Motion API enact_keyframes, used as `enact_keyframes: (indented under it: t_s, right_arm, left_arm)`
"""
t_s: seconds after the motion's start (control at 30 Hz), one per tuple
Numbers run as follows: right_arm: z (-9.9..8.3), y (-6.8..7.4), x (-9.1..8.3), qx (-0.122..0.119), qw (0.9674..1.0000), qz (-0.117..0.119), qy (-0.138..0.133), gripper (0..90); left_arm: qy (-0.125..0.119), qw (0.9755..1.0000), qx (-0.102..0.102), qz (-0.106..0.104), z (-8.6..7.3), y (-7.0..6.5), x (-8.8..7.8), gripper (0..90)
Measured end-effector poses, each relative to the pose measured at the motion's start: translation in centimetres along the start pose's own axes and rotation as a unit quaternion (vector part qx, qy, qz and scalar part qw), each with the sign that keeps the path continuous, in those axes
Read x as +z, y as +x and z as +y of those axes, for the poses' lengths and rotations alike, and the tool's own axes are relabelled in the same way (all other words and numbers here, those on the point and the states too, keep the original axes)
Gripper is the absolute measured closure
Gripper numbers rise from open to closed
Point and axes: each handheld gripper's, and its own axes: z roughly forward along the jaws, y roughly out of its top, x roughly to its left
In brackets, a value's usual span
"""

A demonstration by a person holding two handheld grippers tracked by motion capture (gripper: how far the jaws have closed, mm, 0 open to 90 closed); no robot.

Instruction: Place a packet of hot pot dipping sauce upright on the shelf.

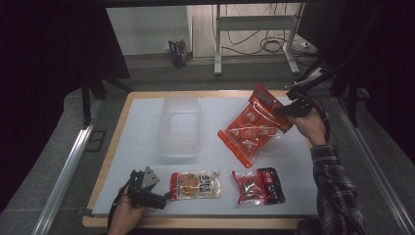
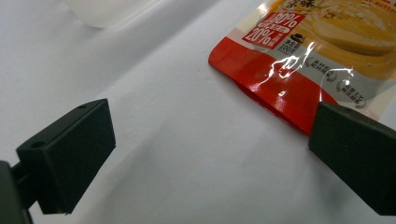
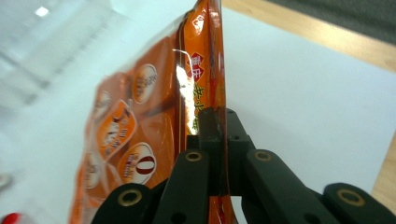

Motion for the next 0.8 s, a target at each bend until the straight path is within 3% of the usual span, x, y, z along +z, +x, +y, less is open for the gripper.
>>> enact_keyframes:
  t_s: [0.33,0.37,0.47,0.6,0.73,0.8]
  right_arm:
    - [1.9,3.2,-2.7,-0.019,0.9988,0.034,-0.029,88.5]
    - [2.3,4.0,-3.2,-0.021,0.9981,0.046,-0.035,88.5]
    - [2.6,4.5,-3.5,-0.021,0.9973,0.057,-0.042,88.5]
    - [3.4,5.9,-4.0,-0.016,0.9935,0.098,-0.055,88.5]
    - [3.8,6.6,-4.0,-0.019,0.9912,0.114,-0.063,88.6]
    - [4.2,7.6,-4.1,-0.030,0.9893,0.124,-0.071,88.6]
  left_arm:
    - [-0.002,1.0000,0.003,0.001,0.0,-0.1,0.0,0.4]
    - [-0.003,1.0000,0.003,0.002,0.1,-0.1,-0.1,0.3]
    - [-0.004,1.0000,0.005,0.002,0.1,-0.1,-0.1,0.3]
    - [-0.013,0.9999,0.002,0.001,0.2,-0.1,-0.3,0.2]
    - [-0.019,0.9998,-0.002,0.002,0.2,-0.1,-0.4,0.0]
    - [-0.023,0.9997,-0.004,0.002,0.2,0.0,-0.5,0.0]
